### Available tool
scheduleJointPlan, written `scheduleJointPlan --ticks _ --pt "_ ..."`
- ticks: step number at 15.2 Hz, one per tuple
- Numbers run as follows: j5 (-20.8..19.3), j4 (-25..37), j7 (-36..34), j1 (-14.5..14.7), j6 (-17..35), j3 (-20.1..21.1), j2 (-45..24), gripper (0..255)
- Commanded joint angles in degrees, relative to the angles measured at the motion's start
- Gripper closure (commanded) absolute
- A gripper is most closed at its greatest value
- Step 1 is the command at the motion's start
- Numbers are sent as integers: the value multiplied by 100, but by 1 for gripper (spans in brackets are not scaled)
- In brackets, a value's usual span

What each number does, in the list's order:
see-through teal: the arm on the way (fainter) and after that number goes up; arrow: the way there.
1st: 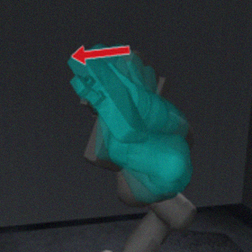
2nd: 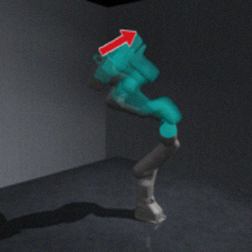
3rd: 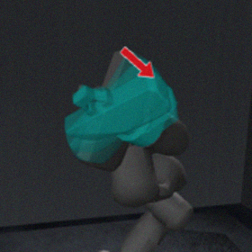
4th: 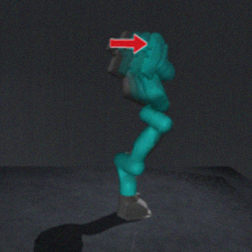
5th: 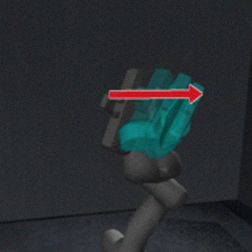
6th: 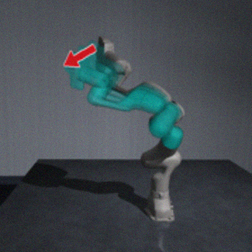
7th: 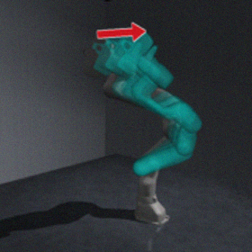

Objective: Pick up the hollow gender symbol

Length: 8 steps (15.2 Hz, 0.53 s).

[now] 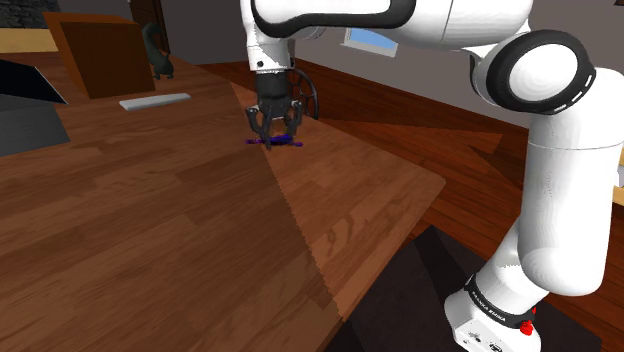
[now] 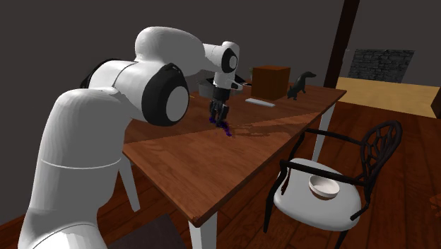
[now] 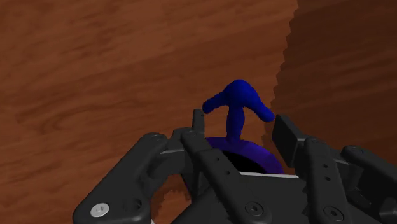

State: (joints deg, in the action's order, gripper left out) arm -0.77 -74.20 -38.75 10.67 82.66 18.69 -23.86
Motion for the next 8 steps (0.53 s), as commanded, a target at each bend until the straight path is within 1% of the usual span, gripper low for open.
scheduleJointPlan --ticks 1,6,8 --pt "-5 199 -10 12 -177 2 -23 255" --pt "-29 751 -52 66 -621 9 -130 255" --pt "-30 769 -53 68 -635 9 -134 255"
